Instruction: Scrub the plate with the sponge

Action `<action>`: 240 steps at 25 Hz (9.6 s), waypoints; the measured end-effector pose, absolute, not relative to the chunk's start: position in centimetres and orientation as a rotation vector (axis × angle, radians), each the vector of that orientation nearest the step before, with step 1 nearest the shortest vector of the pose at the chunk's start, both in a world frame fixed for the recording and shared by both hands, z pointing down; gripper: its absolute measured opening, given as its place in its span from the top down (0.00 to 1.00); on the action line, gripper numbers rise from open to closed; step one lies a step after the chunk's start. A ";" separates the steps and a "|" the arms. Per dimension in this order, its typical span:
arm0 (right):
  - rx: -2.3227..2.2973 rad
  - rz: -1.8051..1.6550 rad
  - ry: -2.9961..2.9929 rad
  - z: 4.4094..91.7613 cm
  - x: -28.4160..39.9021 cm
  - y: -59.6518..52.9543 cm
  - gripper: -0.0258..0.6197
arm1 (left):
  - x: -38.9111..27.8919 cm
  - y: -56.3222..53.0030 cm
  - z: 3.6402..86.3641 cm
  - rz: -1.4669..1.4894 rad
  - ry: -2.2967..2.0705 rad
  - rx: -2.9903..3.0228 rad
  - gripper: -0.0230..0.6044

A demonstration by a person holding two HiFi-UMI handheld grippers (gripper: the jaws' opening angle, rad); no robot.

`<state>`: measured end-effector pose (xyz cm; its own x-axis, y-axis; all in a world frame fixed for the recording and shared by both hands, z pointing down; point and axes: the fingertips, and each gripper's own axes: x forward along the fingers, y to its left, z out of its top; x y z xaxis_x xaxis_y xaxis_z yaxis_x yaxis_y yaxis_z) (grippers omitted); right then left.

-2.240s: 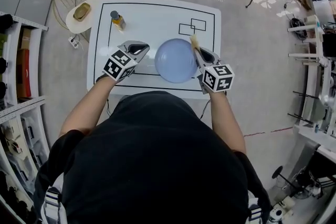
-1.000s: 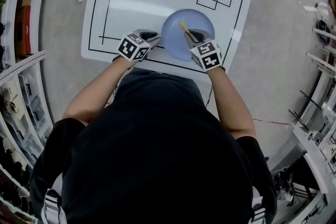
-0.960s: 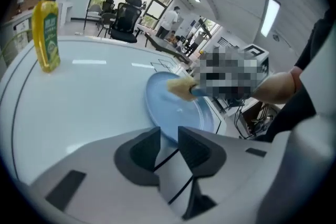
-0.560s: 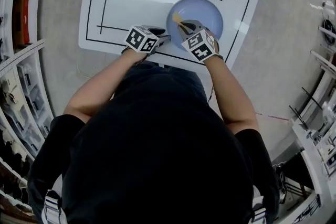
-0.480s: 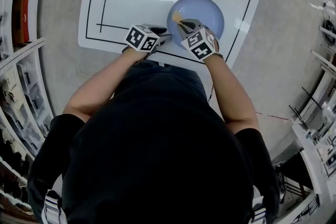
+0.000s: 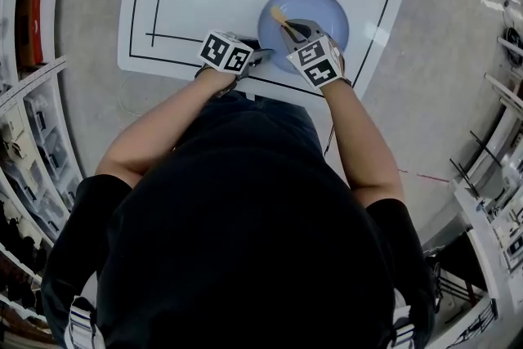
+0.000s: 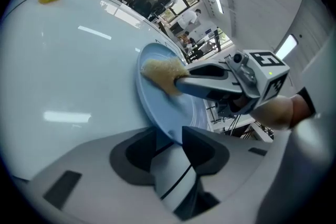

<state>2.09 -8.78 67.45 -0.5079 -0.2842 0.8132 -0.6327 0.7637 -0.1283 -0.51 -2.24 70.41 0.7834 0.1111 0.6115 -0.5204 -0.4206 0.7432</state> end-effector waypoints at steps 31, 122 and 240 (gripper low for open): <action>0.531 0.413 -2.079 70.0 0.3 -10.4 0.91 | -0.3 -3.7 70.3 0.612 -0.400 1.738 0.80; 0.554 0.623 -1.995 69.1 -0.1 -4.1 0.91 | -2.0 -13.0 69.6 0.504 -0.683 1.780 0.91; 0.963 0.678 -2.153 61.2 5.0 -11.0 0.92 | -5.4 -16.9 61.0 0.410 -0.721 2.225 0.78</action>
